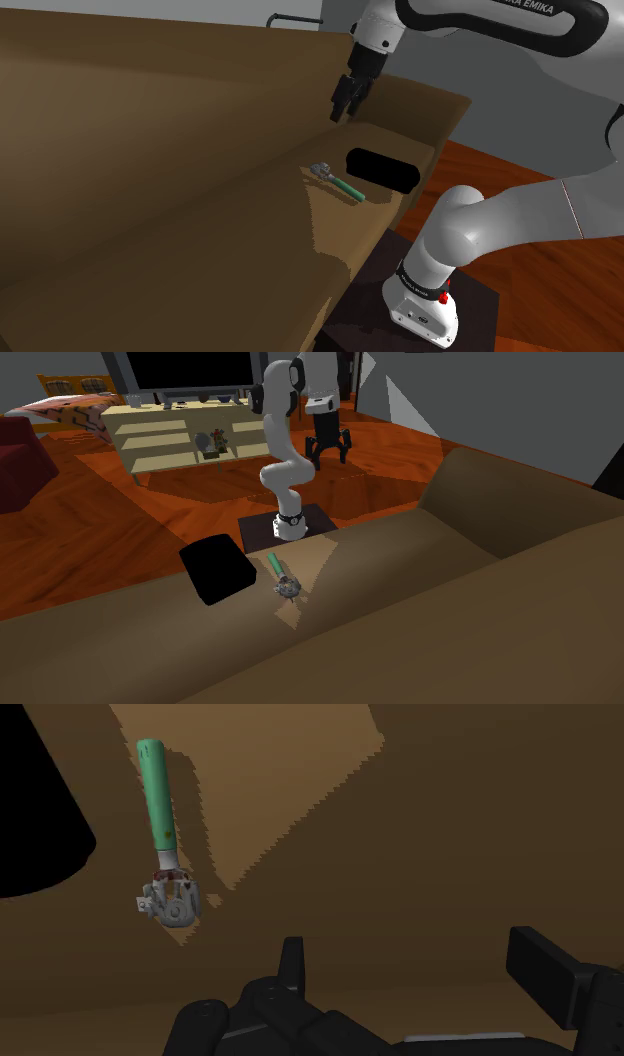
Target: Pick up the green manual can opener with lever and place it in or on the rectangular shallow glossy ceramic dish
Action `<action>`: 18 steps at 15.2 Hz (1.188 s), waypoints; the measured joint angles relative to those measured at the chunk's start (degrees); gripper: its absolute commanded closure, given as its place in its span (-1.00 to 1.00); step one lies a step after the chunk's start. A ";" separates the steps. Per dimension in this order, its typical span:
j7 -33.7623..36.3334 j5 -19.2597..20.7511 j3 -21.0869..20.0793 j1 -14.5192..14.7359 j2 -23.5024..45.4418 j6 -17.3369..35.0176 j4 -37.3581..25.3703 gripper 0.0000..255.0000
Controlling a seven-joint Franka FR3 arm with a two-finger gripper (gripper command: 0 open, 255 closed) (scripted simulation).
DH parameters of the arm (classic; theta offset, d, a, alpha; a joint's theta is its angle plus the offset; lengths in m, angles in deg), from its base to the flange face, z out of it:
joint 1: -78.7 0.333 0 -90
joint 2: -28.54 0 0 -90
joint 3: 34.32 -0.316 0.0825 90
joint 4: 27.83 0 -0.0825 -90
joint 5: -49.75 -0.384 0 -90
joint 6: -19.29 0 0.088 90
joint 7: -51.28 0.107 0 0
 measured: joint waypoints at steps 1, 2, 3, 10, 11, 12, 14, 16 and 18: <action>0.00 0.00 0.00 0.00 0.00 0.00 0.00 -1.00; -0.37 0.16 0.29 -0.10 -0.35 0.61 1.02 -1.00; -0.96 0.43 0.76 -0.28 -0.48 1.55 2.19 -1.00; -6.45 3.03 5.32 -2.23 0.49 11.63 12.08 -1.00; -7.31 3.43 6.06 -2.56 1.04 13.28 13.28 -1.00; -8.09 3.78 6.72 -2.85 1.57 15.04 14.61 -1.00; -9.72 4.50 8.18 -3.47 3.49 18.44 16.27 -1.00; -11.34 5.22 9.63 -4.16 4.42 21.72 18.78 -1.00; -13.26 6.00 11.38 -4.91 6.41 25.25 20.50 -1.00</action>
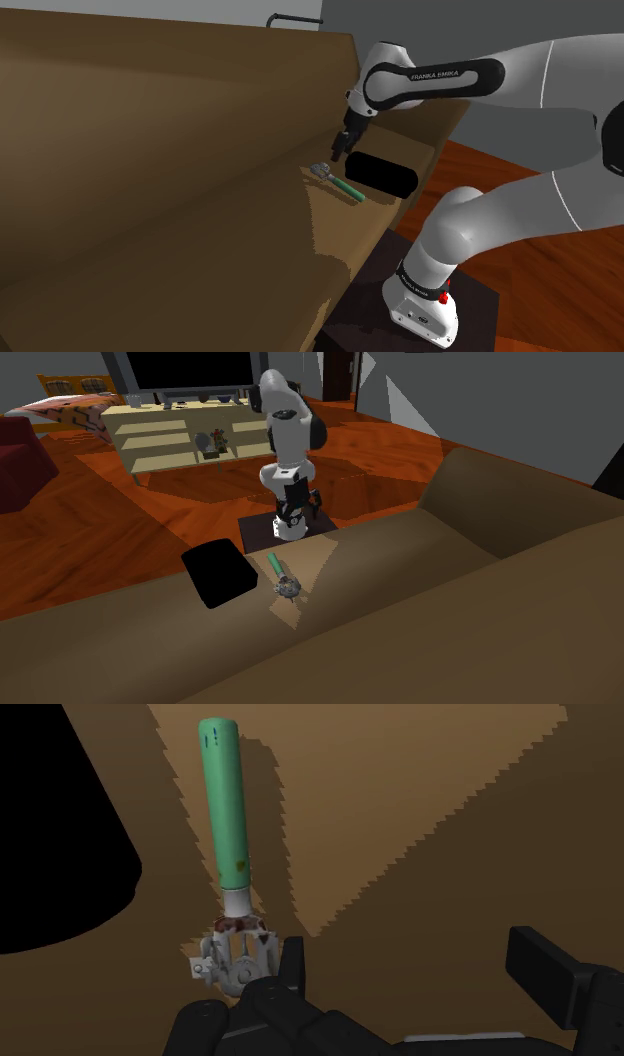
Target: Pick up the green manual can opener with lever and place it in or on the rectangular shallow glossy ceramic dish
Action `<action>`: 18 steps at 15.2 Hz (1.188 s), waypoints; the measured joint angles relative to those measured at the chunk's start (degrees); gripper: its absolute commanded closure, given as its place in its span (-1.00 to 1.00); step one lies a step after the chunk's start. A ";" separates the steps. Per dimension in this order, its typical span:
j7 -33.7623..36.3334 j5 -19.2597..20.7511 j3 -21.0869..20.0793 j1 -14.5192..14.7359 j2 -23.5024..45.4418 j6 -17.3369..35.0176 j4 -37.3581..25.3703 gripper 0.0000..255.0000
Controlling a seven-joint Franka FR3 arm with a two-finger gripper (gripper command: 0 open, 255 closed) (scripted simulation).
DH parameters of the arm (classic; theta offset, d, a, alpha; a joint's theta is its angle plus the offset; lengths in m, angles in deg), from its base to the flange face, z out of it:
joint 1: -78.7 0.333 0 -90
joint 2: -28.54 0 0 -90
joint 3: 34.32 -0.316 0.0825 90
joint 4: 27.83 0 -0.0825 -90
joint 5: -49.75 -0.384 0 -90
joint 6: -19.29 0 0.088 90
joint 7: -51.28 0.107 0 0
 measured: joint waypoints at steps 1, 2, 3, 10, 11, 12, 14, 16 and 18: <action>-1.03 0.33 0.96 -0.31 1.62 2.07 0.58 -1.00; -2.19 0.70 2.01 -0.71 2.86 4.06 1.40 -1.00; -3.08 0.95 2.82 -0.99 4.10 5.51 1.67 -1.00; -10.68 0.70 9.44 -1.64 16.66 19.15 3.39 -1.00; -11.98 0.12 10.43 -1.40 18.94 21.09 3.16 -1.00; -13.42 -0.48 11.47 -1.26 20.94 23.29 3.52 -1.00; -14.89 -1.39 12.42 -0.90 23.33 24.97 2.89 -1.00; -15.90 -2.26 12.97 -0.50 24.99 26.87 3.21 -1.00; -16.83 -3.51 13.36 0.16 26.94 28.82 3.32 -1.00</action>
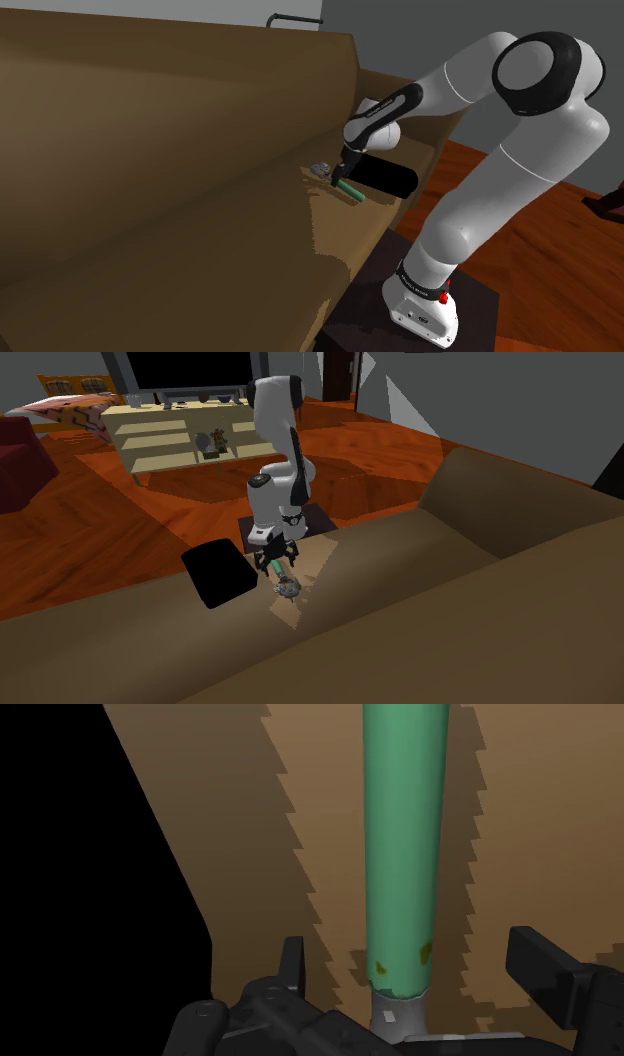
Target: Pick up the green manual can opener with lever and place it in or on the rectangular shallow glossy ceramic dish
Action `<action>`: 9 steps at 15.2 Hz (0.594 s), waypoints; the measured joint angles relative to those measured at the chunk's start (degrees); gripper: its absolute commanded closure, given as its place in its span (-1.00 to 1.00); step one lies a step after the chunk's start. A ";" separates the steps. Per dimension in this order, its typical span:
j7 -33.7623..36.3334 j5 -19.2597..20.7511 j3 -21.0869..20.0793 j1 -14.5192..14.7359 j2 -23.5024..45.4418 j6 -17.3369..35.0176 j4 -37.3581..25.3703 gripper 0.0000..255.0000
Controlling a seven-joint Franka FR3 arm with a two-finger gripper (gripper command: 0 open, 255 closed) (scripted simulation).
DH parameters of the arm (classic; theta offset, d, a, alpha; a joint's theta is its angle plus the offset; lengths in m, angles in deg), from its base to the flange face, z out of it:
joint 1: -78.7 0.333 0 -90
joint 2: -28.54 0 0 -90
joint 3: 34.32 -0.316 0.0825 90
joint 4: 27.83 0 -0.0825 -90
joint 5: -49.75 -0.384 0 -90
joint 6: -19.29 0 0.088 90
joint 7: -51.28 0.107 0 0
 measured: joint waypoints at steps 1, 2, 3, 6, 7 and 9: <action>-0.38 -0.59 0.12 0.31 0.80 0.84 0.08 -1.00; -1.05 -1.60 0.32 0.83 2.10 2.04 0.07 -1.00; -1.36 -1.94 0.44 0.96 2.52 2.55 0.19 -1.00; -1.81 -2.50 0.57 1.17 3.17 3.28 0.30 -1.00; -1.86 -2.56 0.59 1.19 3.24 3.35 0.29 -1.00; -1.89 -2.60 0.60 1.21 3.28 3.38 0.28 -1.00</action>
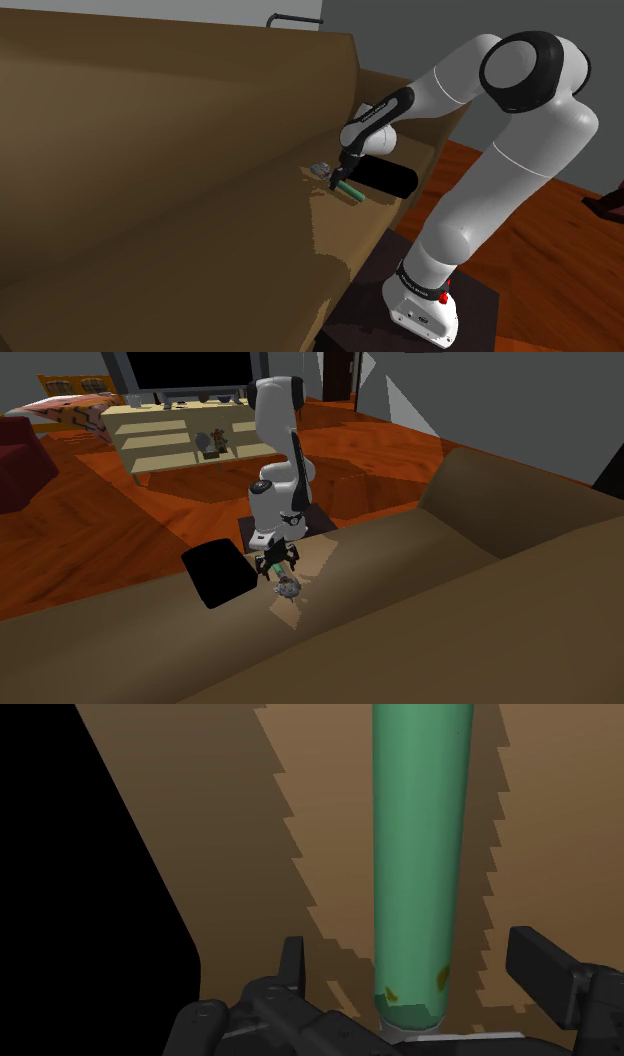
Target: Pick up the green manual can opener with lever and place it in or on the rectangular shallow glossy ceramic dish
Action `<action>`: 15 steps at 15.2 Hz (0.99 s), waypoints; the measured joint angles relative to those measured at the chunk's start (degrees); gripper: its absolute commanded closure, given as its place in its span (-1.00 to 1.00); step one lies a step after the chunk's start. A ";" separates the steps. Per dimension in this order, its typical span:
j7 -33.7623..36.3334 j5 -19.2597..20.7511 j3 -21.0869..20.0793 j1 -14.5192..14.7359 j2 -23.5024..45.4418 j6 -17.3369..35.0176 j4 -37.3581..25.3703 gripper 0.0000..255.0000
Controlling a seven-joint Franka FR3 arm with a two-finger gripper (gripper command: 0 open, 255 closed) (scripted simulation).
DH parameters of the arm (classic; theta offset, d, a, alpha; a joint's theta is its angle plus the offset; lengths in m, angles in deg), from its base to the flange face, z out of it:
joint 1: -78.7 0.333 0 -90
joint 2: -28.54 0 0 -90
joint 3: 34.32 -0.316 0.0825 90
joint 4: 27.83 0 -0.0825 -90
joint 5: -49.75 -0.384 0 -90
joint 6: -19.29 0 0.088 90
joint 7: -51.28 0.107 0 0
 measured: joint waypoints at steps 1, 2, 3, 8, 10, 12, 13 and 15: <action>0.00 0.00 0.00 0.00 0.00 0.00 0.00 1.00; 0.00 0.00 0.00 0.00 0.00 0.00 0.00 1.00; 0.00 0.01 0.02 -0.02 -0.03 0.02 -0.03 1.00; -0.02 0.03 0.02 -0.03 -0.04 -0.03 -0.02 1.00; -0.01 0.04 0.02 -0.03 -0.04 -0.04 -0.03 1.00; 0.32 0.40 -0.09 -0.16 -0.47 -0.43 -0.02 1.00; 0.69 0.85 -0.19 -0.34 -0.97 -1.12 -0.23 1.00; 1.63 2.04 -0.50 -0.84 -2.49 -2.79 -0.51 1.00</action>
